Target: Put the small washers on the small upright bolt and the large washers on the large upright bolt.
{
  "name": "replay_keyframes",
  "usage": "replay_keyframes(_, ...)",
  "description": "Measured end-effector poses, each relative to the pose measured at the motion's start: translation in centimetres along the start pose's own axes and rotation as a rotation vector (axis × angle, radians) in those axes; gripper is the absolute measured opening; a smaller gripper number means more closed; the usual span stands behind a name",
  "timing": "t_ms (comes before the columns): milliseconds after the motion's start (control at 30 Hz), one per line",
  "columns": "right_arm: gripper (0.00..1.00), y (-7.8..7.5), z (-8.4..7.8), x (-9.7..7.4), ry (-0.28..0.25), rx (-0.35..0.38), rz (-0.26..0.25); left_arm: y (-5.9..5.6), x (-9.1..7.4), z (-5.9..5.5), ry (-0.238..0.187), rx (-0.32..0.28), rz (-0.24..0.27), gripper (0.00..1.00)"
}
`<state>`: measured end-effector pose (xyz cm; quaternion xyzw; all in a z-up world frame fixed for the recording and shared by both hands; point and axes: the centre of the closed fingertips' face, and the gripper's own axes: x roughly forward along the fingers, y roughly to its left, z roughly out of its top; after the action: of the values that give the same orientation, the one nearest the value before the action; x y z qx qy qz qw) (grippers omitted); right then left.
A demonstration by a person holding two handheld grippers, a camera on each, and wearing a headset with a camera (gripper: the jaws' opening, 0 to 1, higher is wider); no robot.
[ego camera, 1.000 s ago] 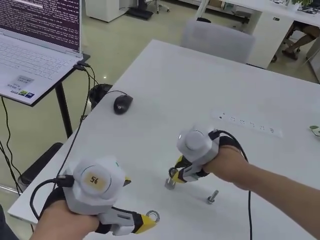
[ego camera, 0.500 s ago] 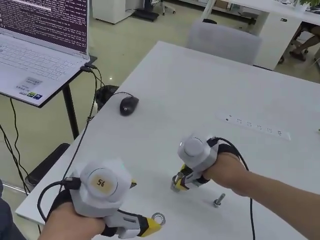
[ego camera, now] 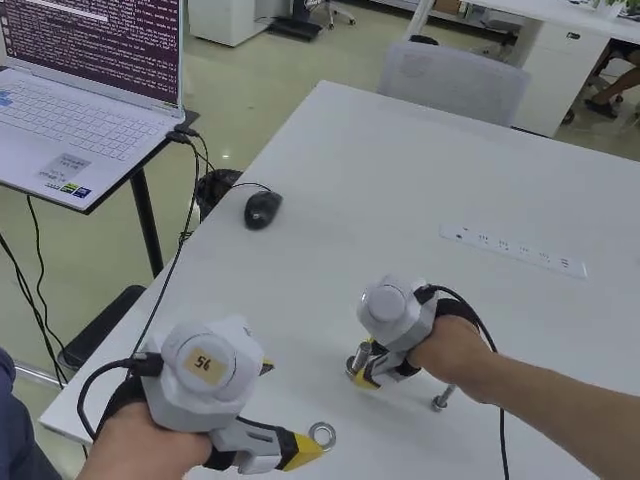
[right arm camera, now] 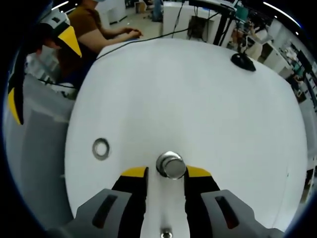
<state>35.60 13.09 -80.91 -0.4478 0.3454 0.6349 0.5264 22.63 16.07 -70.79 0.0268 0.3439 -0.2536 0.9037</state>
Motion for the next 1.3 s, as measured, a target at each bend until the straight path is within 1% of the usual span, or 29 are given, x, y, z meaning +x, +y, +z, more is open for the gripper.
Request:
replay_keyframes(100, 0.3, 0.8, -0.6, -0.2, -0.002, 0.011, -0.004, 0.0, -0.1, 0.0, -0.001, 0.001, 0.001, 0.66)
replay_keyframes(133, 0.3, 1.3, -0.9, -0.2, 0.001, 0.007, -0.004, 0.0, 0.0, 0.0, 0.0, 0.002, 0.001, 0.66)
replay_keyframes(200, 0.32, 1.6, -1.6, -0.3, 0.012, -0.016, -0.017, -0.1, -0.1, 0.0, -0.001, 0.003, 0.001, 0.66)
replay_keyframes(233, 0.33, 1.9, -1.8, -0.4, 0.012, -0.025, -0.015, -0.1, -0.1, 0.0, -0.002, 0.003, 0.0, 0.66)
replay_keyframes(333, 0.33, 2.6, -2.4, -0.5, 0.012, -0.015, -0.015, -0.3, 0.0, -0.1, 0.0, 0.006, -0.003, 0.66)
replay_keyframes(400, 0.32, 3.1, -2.6, -0.6, 0.014, -0.014, -0.016, -0.4, 0.0, -0.1, 0.0, 0.008, -0.006, 0.66)
replay_keyframes(500, 0.31, 4.0, -2.6, -0.7, 0.008, -0.017, -0.011, -0.6, 0.1, -0.1, -0.001, 0.011, -0.009, 0.66)
replay_keyframes(533, 0.3, 4.3, -2.7, -0.6, 0.009, -0.02, -0.005, -0.6, 0.1, 0.0, -0.001, 0.013, -0.011, 0.66)
replay_keyframes(567, 0.28, 4.8, -2.8, -0.4, 0.02, -0.035, 0.014, -0.6, 0.1, 0.0, -0.001, 0.014, -0.011, 0.66)
replay_keyframes(600, 0.26, 5.1, -2.9, -0.3, 0.025, -0.041, 0.018, -0.7, 0.1, 0.0, -0.001, 0.016, -0.012, 0.66)
replay_keyframes(700, 0.26, 6.3, -2.2, 0.0, -0.001, -0.058, 0.06, -0.7, 0.1, 0.1, -0.005, 0.017, -0.012, 0.66)
replay_keyframes(767, 0.26, 7.2, -1.5, 0.2, -0.021, -0.101, 0.09, -0.7, 0.0, 0.1, -0.005, 0.017, -0.011, 0.66)
replay_keyframes(800, 0.27, 7.9, -0.9, 0.4, -0.037, -0.143, 0.113, -0.7, 0.0, 0.1, -0.006, 0.016, -0.01, 0.66)
replay_keyframes(833, 0.27, 8.4, -0.6, 0.6, -0.045, -0.168, 0.127, -0.7, 0.0, 0.1, -0.006, 0.016, -0.01, 0.66)
replay_keyframes(867, 0.27, 9.3, 0.0, 0.8, -0.057, -0.203, 0.159, -0.7, 0.0, 0.0, -0.004, 0.017, -0.01, 0.66)
replay_keyframes(933, 0.29, 10.1, 0.6, 1.1, -0.07, -0.244, 0.184, -0.7, -0.1, -0.1, 0.0, 0.019, -0.01, 0.66)
replay_keyframes(967, 0.3, 10.3, 0.7, 1.3, -0.062, -0.263, 0.189, -0.7, -0.2, 0.0, -0.001, 0.019, -0.009, 0.66)
replay_keyframes(1000, 0.3, 10.4, 0.8, 1.6, -0.049, -0.297, 0.188, -0.7, -0.2, 0.0, -0.004, 0.017, -0.008, 0.66)
replay_keyframes(1033, 0.3, 10.4, 0.9, 1.8, -0.043, -0.314, 0.182, -0.7, -0.3, 0.0, -0.006, 0.015, -0.007, 0.66)
replay_keyframes(1067, 0.3, 10.4, 1.5, 1.9, -0.057, -0.339, 0.175, -0.6, -0.4, 0.0, -0.006, 0.014, -0.004, 0.66)
replay_keyframes(1100, 0.3, 10.5, 1.6, 1.9, -0.052, -0.322, 0.179, -0.6, -0.5, 0.0, -0.006, 0.013, -0.002, 0.66)
replay_keyframes(1167, 0.31, 10.2, 1.7, 2.0, -0.033, -0.378, 0.186, -0.4, -0.5, -0.2, -0.006, 0.01, 0.001, 0.66)
replay_keyframes(1200, 0.31, 10.3, 1.7, 2.0, -0.029, -0.383, 0.191, -0.4, -0.5, -0.2, -0.006, 0.009, 0.002, 0.66)
replay_keyframes(1233, 0.32, 10.3, 1.7, 1.9, -0.028, -0.41, 0.2, -0.4, -0.6, -0.2, -0.005, 0.008, 0.003, 0.66)
replay_keyframes(1300, 0.32, 10.3, 1.7, 2.1, -0.029, -0.435, 0.213, -0.4, -0.5, -0.2, -0.004, 0.009, 0.002, 0.66)
